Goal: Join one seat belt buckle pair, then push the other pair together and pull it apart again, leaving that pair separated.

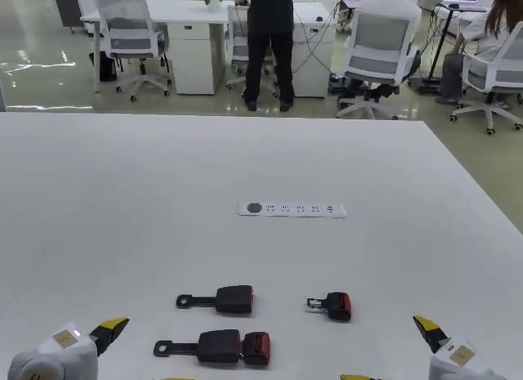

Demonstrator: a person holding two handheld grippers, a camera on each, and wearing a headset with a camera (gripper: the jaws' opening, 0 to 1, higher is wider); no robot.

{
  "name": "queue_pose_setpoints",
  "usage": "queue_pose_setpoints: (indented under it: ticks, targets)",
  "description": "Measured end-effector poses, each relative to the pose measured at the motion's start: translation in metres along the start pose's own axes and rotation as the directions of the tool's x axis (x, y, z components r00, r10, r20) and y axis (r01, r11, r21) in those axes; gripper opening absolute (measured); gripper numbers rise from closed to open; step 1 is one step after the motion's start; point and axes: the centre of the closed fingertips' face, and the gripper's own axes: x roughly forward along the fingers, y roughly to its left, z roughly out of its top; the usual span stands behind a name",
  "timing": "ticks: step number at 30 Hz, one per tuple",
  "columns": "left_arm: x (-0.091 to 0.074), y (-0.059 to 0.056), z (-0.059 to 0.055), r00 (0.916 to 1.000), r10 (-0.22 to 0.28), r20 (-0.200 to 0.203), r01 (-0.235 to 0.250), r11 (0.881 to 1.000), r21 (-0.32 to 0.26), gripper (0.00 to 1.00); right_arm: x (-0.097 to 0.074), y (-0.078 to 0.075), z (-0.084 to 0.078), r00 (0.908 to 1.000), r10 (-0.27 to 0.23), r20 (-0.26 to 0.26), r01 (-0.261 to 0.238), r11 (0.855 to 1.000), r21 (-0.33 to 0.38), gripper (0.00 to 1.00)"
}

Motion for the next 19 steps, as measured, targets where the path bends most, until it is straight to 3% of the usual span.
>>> queue_pose_setpoints:
  ticks: [4, 19]
  targets:
    - [-0.0009, 0.0062, 0.0023, 0.9999, 0.011, 0.011, -0.011, 1.000, 0.001, 1.00, -0.0012, -0.0018, -0.0017, 0.9999, -0.012, -0.007, 0.012, 1.000, -0.001, 0.98]
    - [0.0043, 0.0075, 0.0062, 0.9996, 0.021, 0.019, -0.021, 1.000, 0.000, 1.00, -0.0012, -0.0068, -0.0057, 0.9992, -0.035, -0.019, 0.035, 0.999, 0.019, 1.00]
